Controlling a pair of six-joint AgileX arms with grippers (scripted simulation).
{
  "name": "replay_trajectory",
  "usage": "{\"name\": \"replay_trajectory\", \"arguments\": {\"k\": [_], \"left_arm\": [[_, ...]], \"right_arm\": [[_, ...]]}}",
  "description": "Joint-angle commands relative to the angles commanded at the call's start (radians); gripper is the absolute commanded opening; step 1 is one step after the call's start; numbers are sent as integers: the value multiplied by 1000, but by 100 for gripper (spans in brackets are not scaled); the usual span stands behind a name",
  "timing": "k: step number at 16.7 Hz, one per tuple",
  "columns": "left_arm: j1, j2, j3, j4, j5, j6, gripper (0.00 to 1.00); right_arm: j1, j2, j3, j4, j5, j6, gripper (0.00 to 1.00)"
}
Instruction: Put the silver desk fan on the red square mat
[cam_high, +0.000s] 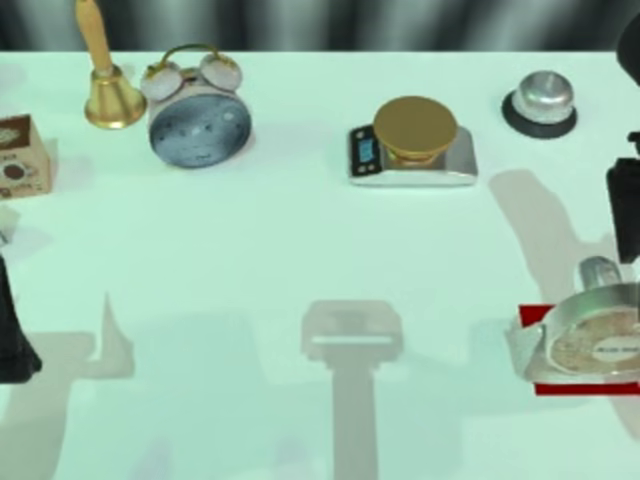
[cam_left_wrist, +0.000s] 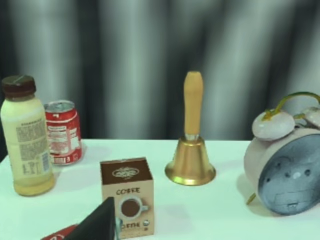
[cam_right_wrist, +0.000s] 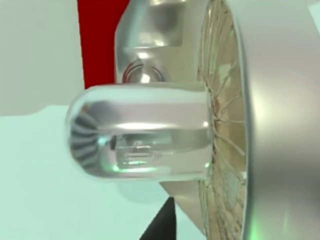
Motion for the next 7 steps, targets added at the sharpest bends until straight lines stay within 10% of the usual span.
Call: {"name": "replay_trajectory", "arguments": {"k": [7], "left_arm": [[0, 0, 0, 0, 0, 0, 100]], "right_arm": [[0, 0, 0, 0, 0, 0, 100]]}}
